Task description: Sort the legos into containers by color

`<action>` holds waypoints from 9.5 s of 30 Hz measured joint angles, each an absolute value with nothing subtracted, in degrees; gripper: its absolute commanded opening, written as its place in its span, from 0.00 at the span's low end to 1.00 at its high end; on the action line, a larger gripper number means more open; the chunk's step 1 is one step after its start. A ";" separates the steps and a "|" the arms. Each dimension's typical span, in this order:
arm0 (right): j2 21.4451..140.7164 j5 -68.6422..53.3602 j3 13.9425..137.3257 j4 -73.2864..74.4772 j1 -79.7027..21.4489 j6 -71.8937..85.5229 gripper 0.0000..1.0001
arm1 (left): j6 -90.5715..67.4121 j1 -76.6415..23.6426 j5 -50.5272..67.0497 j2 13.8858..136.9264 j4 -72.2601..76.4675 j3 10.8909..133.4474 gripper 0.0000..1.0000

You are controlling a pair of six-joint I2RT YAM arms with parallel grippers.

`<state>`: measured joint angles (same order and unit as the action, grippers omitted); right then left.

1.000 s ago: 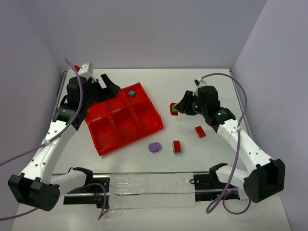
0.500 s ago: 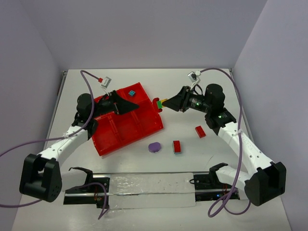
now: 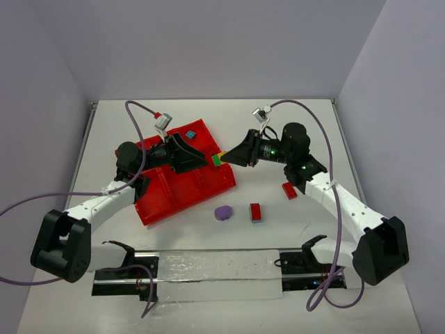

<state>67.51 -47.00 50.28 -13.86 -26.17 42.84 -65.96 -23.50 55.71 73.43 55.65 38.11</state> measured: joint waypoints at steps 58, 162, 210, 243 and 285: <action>80.83 -11.50 64.40 13.49 -33.21 30.19 0.08 | -45.48 -11.44 43.88 59.93 14.53 43.13 0.00; 73.30 -27.97 70.76 18.43 -36.24 44.03 0.79 | -10.20 -14.63 43.23 55.73 3.62 46.72 0.01; 88.66 -47.73 69.95 -3.44 -39.26 56.83 0.61 | 11.23 -16.48 55.55 50.38 7.99 40.07 0.00; 93.28 -54.09 69.76 -14.35 -39.40 62.20 0.50 | 15.62 -16.40 55.81 47.26 5.09 40.10 0.00; 94.46 -53.79 69.78 -18.73 -40.98 63.68 0.00 | 13.21 -16.58 53.86 46.54 4.21 40.07 0.64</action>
